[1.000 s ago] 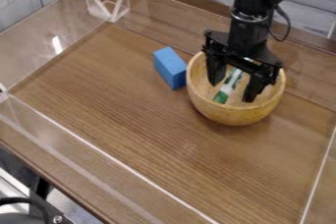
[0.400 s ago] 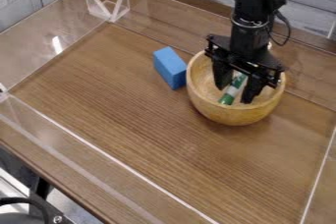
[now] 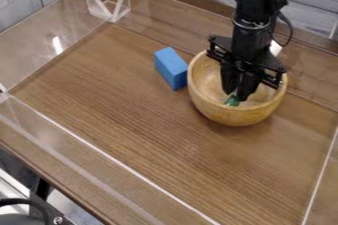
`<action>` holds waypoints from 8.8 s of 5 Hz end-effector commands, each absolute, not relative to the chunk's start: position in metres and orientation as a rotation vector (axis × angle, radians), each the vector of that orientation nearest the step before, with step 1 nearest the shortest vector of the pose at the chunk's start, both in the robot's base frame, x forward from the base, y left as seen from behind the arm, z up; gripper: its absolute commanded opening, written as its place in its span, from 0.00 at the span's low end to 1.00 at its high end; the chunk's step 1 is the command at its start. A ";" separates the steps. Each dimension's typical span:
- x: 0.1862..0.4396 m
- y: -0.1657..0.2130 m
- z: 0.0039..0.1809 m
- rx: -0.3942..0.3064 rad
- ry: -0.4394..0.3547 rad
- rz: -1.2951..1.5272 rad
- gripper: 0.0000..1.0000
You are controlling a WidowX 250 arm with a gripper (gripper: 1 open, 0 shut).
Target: Remove the green marker from inside the brown bowl and put it on the table
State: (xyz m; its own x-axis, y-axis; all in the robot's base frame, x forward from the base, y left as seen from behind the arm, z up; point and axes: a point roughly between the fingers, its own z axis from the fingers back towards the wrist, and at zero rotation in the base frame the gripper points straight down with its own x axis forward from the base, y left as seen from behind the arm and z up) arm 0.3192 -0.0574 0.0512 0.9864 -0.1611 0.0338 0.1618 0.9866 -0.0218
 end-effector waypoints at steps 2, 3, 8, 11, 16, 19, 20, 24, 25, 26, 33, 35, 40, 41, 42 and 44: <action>0.329 -0.062 0.076 -0.035 -0.106 -0.179 1.00; 0.328 -0.063 0.075 -0.039 -0.110 -0.182 0.00; 0.324 -0.077 0.069 -0.065 -0.112 -0.224 0.00; 0.321 -0.083 0.061 -0.085 -0.120 -0.247 0.00; 0.311 -0.103 0.051 -0.137 -0.139 -0.278 0.00; 0.299 -0.114 0.046 -0.167 -0.146 -0.289 0.00; 0.295 -0.116 0.044 -0.174 -0.146 -0.293 0.00; 0.280 -0.119 0.049 -0.178 -0.112 -0.298 0.00; 0.277 -0.116 0.054 -0.172 -0.090 -0.296 0.00; 0.276 -0.113 0.060 -0.161 -0.078 -0.296 0.00; 0.284 -0.067 0.091 -0.091 -0.057 -0.242 0.00; 0.282 -0.056 0.103 -0.072 -0.045 -0.230 0.00; 0.283 -0.006 0.139 -0.017 -0.033 -0.135 0.00; 0.280 0.006 0.153 -0.005 -0.036 -0.123 0.00; 0.276 0.017 0.157 0.003 -0.037 -0.098 0.00; 0.259 0.014 0.158 0.003 -0.042 -0.075 0.00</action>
